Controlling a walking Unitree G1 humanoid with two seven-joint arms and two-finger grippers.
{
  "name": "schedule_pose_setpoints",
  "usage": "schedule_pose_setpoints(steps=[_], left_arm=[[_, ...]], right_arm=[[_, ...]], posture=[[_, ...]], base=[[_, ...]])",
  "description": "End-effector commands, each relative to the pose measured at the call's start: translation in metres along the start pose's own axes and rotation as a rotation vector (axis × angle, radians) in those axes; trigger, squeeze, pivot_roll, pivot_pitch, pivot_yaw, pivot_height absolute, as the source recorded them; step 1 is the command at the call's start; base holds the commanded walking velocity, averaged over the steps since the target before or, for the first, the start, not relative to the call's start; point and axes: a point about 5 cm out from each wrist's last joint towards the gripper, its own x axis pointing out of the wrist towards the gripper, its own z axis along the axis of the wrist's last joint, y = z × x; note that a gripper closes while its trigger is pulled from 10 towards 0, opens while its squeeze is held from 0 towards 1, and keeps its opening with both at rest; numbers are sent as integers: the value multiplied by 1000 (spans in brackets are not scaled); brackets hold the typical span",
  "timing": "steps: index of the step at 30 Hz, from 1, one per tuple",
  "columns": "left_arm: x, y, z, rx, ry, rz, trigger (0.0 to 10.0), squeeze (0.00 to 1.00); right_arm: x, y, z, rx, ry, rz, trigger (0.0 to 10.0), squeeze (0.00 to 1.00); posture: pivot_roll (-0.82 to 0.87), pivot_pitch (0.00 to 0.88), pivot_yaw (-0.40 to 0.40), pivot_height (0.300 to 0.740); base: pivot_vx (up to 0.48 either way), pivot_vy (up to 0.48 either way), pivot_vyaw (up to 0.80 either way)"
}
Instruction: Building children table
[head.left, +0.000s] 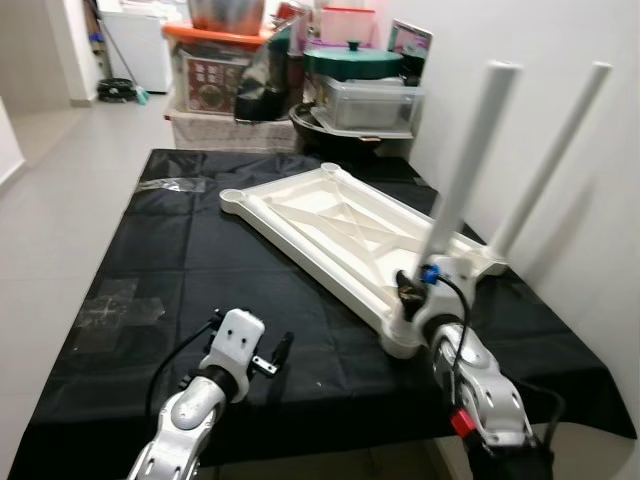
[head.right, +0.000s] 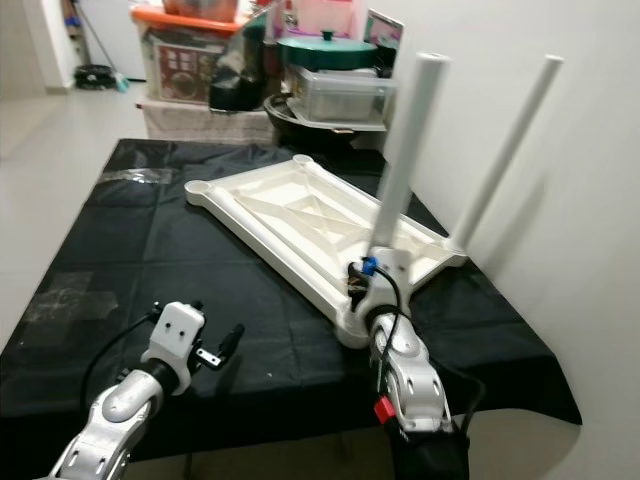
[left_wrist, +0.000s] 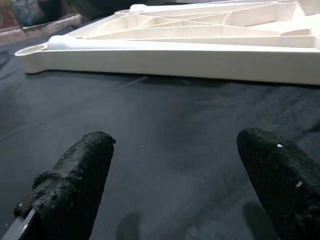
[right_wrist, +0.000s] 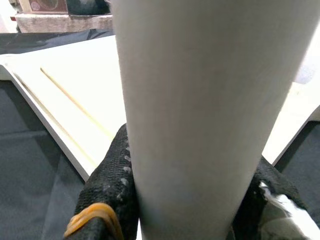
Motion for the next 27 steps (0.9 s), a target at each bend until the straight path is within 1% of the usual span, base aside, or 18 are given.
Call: schedule_pose_setpoints(steps=[1,2,3,4,8,9,11,13,14,15,18,21,22,23,24,25,26,27], left_arm=[[2,-5,2,-1,-5,-21,10000,0],[2,-5,2,-2,-6,-22,10000,0],[2,-6,2,-2,-6,-24,10000,0],[2,-6,2,-3,-7,-24,10000,0],[2,-5,2,-4,-8,-22,10000,0],[2,-4,2,-5,-8,-18,10000,0],[2,-4,2,-5,-8,-18,10000,0],[1,-4,2,-6,-8,-18,10000,0],[2,-5,2,-6,-10,-21,10000,0],[2,-5,2,-6,-10,-21,10000,0],[2,-5,2,-7,-13,-22,10000,0],[3,-5,2,-6,-13,-20,10000,0],[3,-5,2,-5,-13,-20,10000,0],[2,-5,2,-4,-13,-19,10000,0],[2,-5,2,-4,-12,-19,10000,0],[2,-5,2,-4,-12,-19,10000,0],[2,-5,1,-2,-12,-18,10000,0],[2,-5,1,-2,-12,-18,10000,0]], right_arm=[[-4,-2,-16,-58,78,-6,10000,0],[-4,-1,-12,-20,41,13,10000,0],[-4,-1,-7,-3,12,32,10000,769],[-2,-1,-1,15,-16,54,10000,1000],[4,0,12,11,-57,131,10000,1000],[6,7,27,36,-107,294,10000,0],[6,7,27,36,-107,294,10000,0],[1,11,43,29,-169,477,10000,0],[-10,13,54,-4,-204,693,10000,0],[-10,13,54,-4,-204,693,10000,0],[-19,13,57,-55,-188,878,10000,0],[-22,12,52,-106,-153,955,10000,0],[-23,12,48,-120,-129,992,8471,0],[-25,12,42,-126,-105,1017,6078,0],[-26,12,38,-130,-90,1038,4863,0],[-26,12,38,-130,-90,1038,4863,0],[-14,11,28,-128,-57,921,0,0],[-14,11,28,-128,-57,921,0,0]], posture=[[80,0,-115,740],[77,0,-115,740],[79,0,-116,740],[79,0,-117,740],[83,0,-121,740],[82,0,-118,740],[82,0,-118,740],[82,0,-118,740],[81,0,-120,740],[81,0,-120,740],[84,0,-124,740],[87,0,-129,740],[87,0,-129,740],[91,0,-131,740],[91,0,-131,740],[91,0,-131,740],[93,0,-130,740],[93,0,-130,740]], base=[[0,0,0],[0,0,0],[0,0,0],[0,0,0],[0,0,0],[0,0,0],[0,0,0],[0,0,0],[0,0,0],[0,0,0],[0,0,0],[0,0,0],[0,0,0],[0,0,0],[0,0,0],[0,0,0],[0,0,0],[0,0,0]])
